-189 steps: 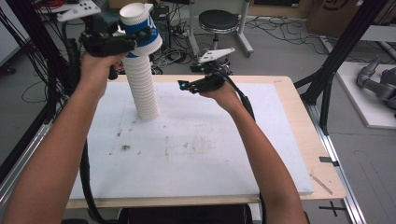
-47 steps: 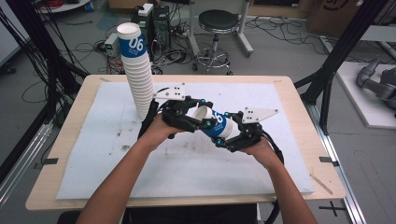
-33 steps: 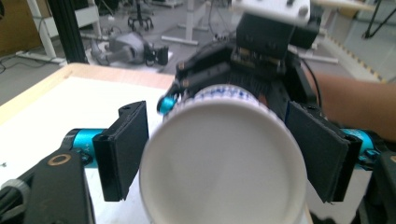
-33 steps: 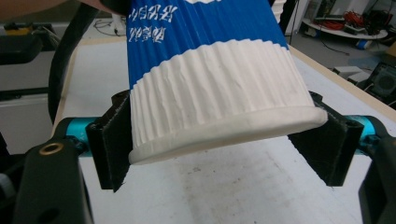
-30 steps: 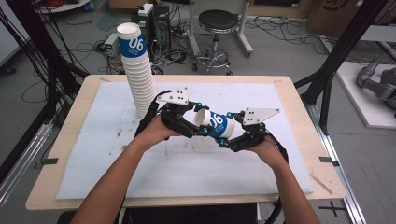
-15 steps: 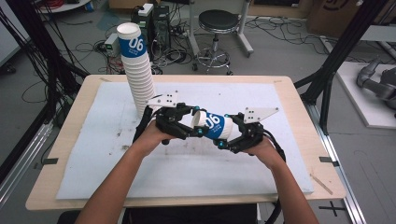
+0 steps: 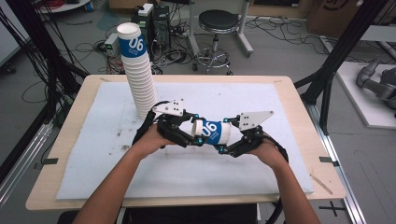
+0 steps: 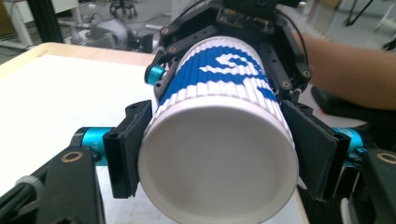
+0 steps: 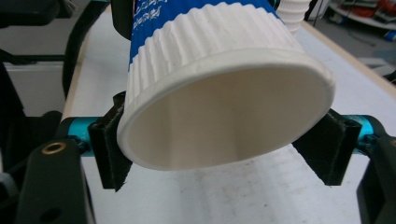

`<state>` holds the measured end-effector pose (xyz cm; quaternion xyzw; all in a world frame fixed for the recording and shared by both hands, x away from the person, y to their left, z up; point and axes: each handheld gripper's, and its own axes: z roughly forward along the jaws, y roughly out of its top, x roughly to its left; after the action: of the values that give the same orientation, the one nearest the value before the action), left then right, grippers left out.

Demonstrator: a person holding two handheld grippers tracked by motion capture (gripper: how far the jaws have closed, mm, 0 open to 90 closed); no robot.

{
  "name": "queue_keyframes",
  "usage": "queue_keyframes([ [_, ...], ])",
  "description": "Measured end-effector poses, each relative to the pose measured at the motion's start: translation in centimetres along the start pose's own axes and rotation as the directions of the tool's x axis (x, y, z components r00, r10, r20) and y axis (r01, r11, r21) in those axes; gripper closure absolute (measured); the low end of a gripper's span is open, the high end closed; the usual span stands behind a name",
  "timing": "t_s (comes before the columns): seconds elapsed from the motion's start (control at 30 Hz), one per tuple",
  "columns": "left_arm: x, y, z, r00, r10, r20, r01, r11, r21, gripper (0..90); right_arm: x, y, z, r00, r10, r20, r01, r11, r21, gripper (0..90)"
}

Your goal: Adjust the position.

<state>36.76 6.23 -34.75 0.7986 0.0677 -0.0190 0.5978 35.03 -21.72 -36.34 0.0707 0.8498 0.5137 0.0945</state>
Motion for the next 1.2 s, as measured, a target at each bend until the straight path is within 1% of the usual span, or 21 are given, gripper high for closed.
queue_keyframes([
  [0.03, 0.2, -0.2, -0.1, 0.9998, -0.017, 0.009, 0.018, 0.9995, -0.025, 28.5, -0.1, 0.0, 0.1, 0.9976, 0.066, -0.019, -0.066, 0.998, -0.011, 17.7],
  [0.07, 0.3, -0.4, -0.2, 0.9994, -0.032, 0.015, 0.032, 0.9984, -0.046, 28.5, -0.1, 0.0, 0.1, 0.9976, 0.066, -0.019, -0.066, 0.998, -0.011, 17.7],
  [0.1, 0.4, -0.6, -0.4, 0.9990, -0.040, 0.020, 0.041, 0.9969, -0.067, 28.6, -0.1, -0.1, 0.2, 0.9948, 0.100, -0.020, -0.100, 0.994, -0.039, 16.9],
  [0.17, 0.5, -1.0, -0.6, 0.9982, -0.050, 0.034, 0.053, 0.9921, -0.114, 28.7, 0.0, -0.1, 0.2, 0.9933, 0.112, -0.026, -0.113, 0.992, -0.053, 16.9],
  [0.2, 0.4, -1.1, -0.7, 0.9981, -0.050, 0.036, 0.054, 0.9909, -0.123, 28.9, 0.0, -0.1, 0.1, 0.9919, 0.123, -0.032, -0.124, 0.990, -0.062, 16.9],
  [0.3, 0.4, -1.2, -0.8, 0.9976, -0.054, 0.044, 0.060, 0.9880, -0.143, 28.9, 0.1, 0.0, 0.0, 0.9930, 0.112, -0.037, -0.115, 0.991, -0.075, 17.0],
  [0.37, 0.5, -1.2, -1.1, 0.9981, -0.048, 0.037, 0.053, 0.9866, -0.154, 29.0, 0.0, 0.0, -0.2, 0.9943, 0.101, -0.033, -0.104, 0.992, -0.075, 17.0],
  [0.43, 0.5, -1.2, -1.3, 0.9987, -0.045, 0.025, 0.048, 0.9831, -0.177, 29.0, -0.1, 0.0, -0.6, 0.9923, 0.120, -0.031, -0.123, 0.989, -0.087, 17.0],
  [0.5, 0.4, -1.2, -1.3, 0.9996, -0.026, 0.013, 0.028, 0.9828, -0.183, 29.1, -0.3, 0.0, -0.8, 0.9885, 0.147, -0.035, -0.150, 0.982, -0.118, 16.9],
  [0.57, 0.3, -1.3, -1.1, 0.9999, -0.001, 0.011, 0.003, 0.9869, -0.161, 29.1, -0.3, 0.1, -0.8, 0.9853, 0.167, -0.039, -0.170, 0.976, -0.136, 16.1],
  [0.6, 0.3, -1.3, -0.9, 0.9999, 0.000, 0.012, 0.002, 0.9886, -0.151, 29.1, -0.2, 0.1, -0.7, 0.9831, 0.177, -0.045, -0.182, 0.972, -0.145, 16.0],
  [0.63, 0.2, -1.4, -0.8, 1.0000, 0.003, 0.008, -0.002, 0.9901, -0.140, 29.1, -0.2, 0.1, -0.6, 0.9830, 0.176, -0.051, -0.182, 0.973, -0.141, 15.9],
  [0.7, 0.2, -1.5, -0.8, 1.0000, -0.001, 0.007, 0.002, 0.9920, -0.126, 29.2, -0.1, 0.1, -0.5, 0.9861, 0.161, -0.042, -0.165, 0.979, -0.120, 17.4],
  [0.77, 0.2, -1.4, -0.6, 0.9999, -0.013, 0.005, 0.014, 0.9933, -0.115, 29.3, -0.1, 0.1, -0.6, 0.9913, 0.128, -0.030, -0.131, 0.984, -0.117, 19.0],
  [0.83, 0.0, -1.4, -0.5, 0.9999, -0.012, -0.010, 0.011, 0.9953, -0.096, 28.7, -0.1, 0.3, -0.8, 0.9937, 0.109, -0.023, -0.111, 0.988, -0.106, 19.7],
  [0.9, -0.1, -1.5, -0.4, 0.9993, -0.013, -0.035, 0.011, 0.9984, -0.055, 24.6, -0.2, 0.4, -1.0, 0.9948, 0.095, -0.035, -0.098, 0.991, -0.095, 23.3],
  [0.97, -0.2, -1.6, -0.3, 0.9996, -0.012, -0.027, 0.011, 0.9995, -0.031, 23.0, -0.1, 0.6, -1.1, 0.9952, 0.089, -0.041, -0.092, 0.991, -0.092, 23.8],
  [1.03, -0.2, -1.6, -0.3, 0.9998, 0.009, -0.016, -0.009, 0.9998, -0.019, 26.1, -0.1, 0.8, -1.1, 0.9966, 0.070, -0.043, -0.073, 0.995, -0.065, 25.3],
  [1.07, -0.2, -1.6, -0.4, 0.9999, 0.015, -0.005, -0.015, 0.9998, -0.014, 26.8, -0.1, 0.8, -1.2, 0.9966, 0.069, -0.045, -0.072, 0.995, -0.066, 25.4],
  [1.13, -0.2, -1.7, -0.3, 0.9997, 0.024, 0.009, -0.024, 0.9997, -0.001, 28.0, -0.1, 0.8, -1.3, 0.9951, 0.077, -0.062, -0.081, 0.994, -0.070, 25.3],
  [1.2, -0.2, -1.8, -0.3, 0.9993, 0.027, 0.026, -0.027, 0.9996, 0.001, 29.0, -0.2, 0.7, -1.4, 0.9912, 0.103, -0.083, -0.110, 0.991, -0.076, 22.7],
])
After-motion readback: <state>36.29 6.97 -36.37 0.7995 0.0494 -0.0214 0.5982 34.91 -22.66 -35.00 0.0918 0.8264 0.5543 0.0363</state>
